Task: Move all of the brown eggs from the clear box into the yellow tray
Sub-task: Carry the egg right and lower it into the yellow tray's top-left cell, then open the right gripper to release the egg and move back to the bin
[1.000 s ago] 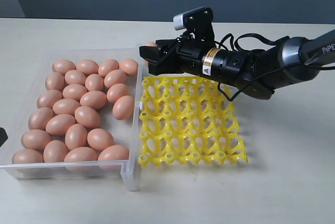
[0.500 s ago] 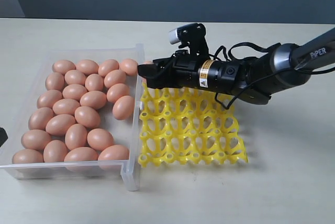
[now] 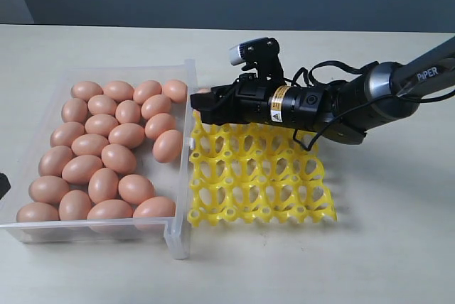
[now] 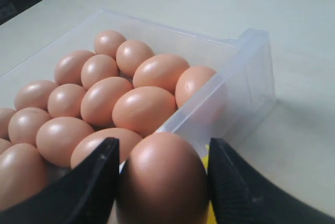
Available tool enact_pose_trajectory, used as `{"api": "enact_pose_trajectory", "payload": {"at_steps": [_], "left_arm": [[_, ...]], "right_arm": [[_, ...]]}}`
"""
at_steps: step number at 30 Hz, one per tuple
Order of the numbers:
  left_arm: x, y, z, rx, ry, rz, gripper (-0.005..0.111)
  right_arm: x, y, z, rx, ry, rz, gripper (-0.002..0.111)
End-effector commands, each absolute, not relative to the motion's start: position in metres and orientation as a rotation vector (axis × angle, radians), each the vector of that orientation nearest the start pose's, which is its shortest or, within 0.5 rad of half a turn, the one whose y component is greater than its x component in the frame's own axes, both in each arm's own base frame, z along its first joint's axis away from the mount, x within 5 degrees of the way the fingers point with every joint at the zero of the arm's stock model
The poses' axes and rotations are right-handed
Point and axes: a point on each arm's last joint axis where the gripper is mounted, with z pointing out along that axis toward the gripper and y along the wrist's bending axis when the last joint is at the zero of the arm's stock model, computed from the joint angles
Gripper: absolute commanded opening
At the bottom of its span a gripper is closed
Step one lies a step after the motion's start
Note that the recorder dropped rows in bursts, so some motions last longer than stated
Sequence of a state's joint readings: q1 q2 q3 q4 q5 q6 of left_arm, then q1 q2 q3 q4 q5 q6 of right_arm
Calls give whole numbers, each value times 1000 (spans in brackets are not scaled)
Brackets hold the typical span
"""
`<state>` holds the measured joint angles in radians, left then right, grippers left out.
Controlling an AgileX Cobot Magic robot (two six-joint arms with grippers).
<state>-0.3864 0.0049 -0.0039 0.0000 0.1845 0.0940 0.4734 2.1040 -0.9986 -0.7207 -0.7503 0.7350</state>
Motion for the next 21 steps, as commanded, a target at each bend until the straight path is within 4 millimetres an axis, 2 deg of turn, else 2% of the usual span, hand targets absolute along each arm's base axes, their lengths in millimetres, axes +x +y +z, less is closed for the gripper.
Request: {"api": "enact_pose_trajectory", "payload": {"at_steps": [1,3,7,10,21], "left_arm": [[52,-21,197,399,1622,-229,0],[52,-21,197,399,1622,-229,0],[52,-21,197,399,1622,-229,0],[52,-21,197,399,1622,-229,0],[52,-21,197,398,1620,-229,0]], "right_arm": [[341,220,114,-629,1919,858,0],[341,220,115,-627,1912,863,9],[341,220,116,-626,1904,869,34],[341,220,116,-626,1904,869,45],[341,219,113,-630,1937,839,48]]}}
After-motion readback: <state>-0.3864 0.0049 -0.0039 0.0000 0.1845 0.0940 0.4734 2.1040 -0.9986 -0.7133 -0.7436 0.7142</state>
